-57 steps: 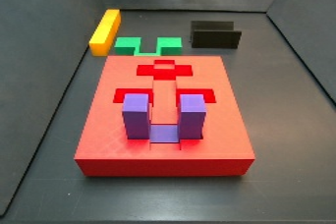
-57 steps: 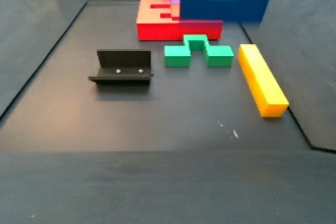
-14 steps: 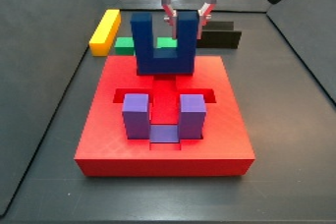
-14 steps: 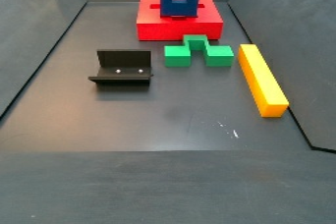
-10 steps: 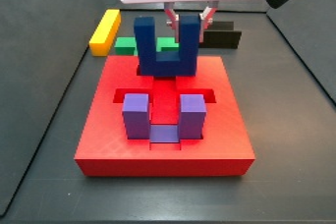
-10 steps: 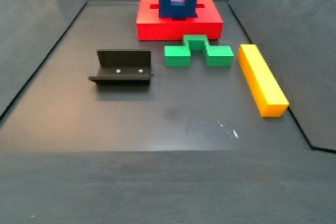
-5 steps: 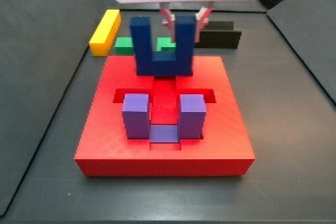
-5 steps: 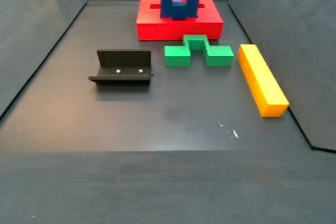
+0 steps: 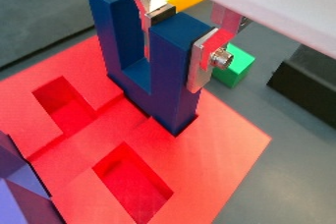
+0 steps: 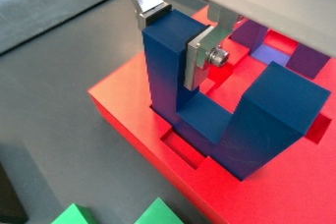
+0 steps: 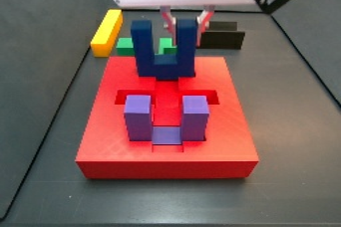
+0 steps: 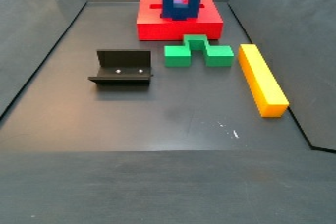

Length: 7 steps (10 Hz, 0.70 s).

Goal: Pick up the blue object. Move up. Move to above the board. Insert the blue object.
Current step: Insert the blue object.

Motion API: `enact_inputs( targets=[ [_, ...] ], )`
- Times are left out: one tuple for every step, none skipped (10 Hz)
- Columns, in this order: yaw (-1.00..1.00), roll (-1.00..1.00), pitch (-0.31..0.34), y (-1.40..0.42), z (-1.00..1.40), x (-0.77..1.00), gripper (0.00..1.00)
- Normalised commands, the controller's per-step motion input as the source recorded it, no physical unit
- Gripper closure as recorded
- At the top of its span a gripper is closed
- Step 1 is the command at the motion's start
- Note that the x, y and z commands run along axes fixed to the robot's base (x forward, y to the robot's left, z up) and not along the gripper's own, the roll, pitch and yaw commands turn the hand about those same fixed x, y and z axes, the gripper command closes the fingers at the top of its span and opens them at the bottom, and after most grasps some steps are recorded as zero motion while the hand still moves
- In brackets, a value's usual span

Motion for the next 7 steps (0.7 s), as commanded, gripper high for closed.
enact_inputs(
  targets=[
    [0.00,0.14,-0.010,0.00,-0.55,0.00,1.00],
    [0.00,0.14,0.000,0.00,-0.55,0.00,1.00],
    [0.00,0.16,0.000,0.00,-0.58,0.00,1.00],
    [0.00,0.16,0.000,0.00,-0.58,0.00,1.00],
    [0.00,0.06,0.000,0.00,-0.17,0.00,1.00],
    [0.00,0.00,-0.031,0.00,0.00,-0.05,1.00],
    [0.00,0.00,0.000,0.00,0.00,0.00,1.00]
  ],
)
